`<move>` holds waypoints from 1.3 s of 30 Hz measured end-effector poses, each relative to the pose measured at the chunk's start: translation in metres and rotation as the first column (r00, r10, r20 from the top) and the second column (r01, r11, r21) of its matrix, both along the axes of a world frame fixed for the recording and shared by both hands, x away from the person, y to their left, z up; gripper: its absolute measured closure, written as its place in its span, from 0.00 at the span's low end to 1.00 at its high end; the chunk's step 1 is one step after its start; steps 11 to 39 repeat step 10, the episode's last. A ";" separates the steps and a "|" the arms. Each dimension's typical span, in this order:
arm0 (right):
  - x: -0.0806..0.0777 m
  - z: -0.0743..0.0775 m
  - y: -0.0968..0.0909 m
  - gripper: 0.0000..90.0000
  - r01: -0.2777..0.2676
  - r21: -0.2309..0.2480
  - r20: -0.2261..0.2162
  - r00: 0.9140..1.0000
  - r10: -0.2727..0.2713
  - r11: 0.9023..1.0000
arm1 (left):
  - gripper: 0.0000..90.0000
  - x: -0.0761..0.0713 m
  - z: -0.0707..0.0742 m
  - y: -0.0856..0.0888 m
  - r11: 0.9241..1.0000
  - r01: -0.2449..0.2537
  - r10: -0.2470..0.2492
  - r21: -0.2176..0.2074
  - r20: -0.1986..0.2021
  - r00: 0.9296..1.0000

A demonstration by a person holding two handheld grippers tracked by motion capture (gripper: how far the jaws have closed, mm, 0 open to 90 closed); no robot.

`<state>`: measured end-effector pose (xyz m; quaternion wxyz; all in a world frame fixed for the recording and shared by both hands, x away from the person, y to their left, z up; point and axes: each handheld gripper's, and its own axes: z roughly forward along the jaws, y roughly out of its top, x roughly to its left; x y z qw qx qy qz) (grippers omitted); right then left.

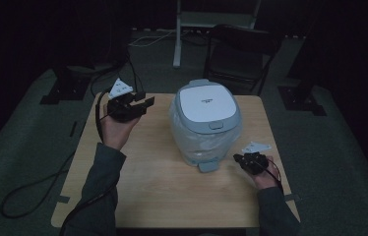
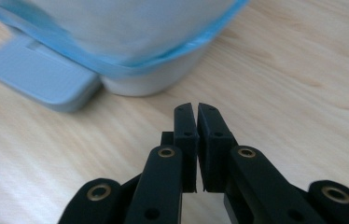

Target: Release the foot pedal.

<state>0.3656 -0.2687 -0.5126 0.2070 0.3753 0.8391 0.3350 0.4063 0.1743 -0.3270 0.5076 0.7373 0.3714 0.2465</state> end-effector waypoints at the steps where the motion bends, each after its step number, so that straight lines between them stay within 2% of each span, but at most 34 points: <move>1: 0.002 0.001 -0.001 0.96 -0.001 -0.006 0.003 1.000 0.001 1.000 | 0.63 -0.001 -0.001 0.003 1.000 -0.006 0.006 0.003 -0.005 1.000; 6: 0.011 0.000 -0.008 0.94 -0.011 -0.020 -0.005 1.000 0.011 1.000 | 0.63 -0.003 -0.008 0.016 0.999 -0.030 0.030 -0.009 -0.019 0.999; 10: 0.022 -0.008 -0.021 0.86 0.005 0.016 -0.030 1.000 -0.004 1.000 | 0.63 -0.005 -0.015 0.018 1.000 -0.027 0.027 -0.005 -0.024 0.999; 39: 0.022 -0.008 -0.021 0.86 0.005 0.016 -0.030 1.000 -0.004 1.000 | 0.63 -0.005 -0.015 0.018 1.000 -0.027 0.027 -0.005 -0.024 0.999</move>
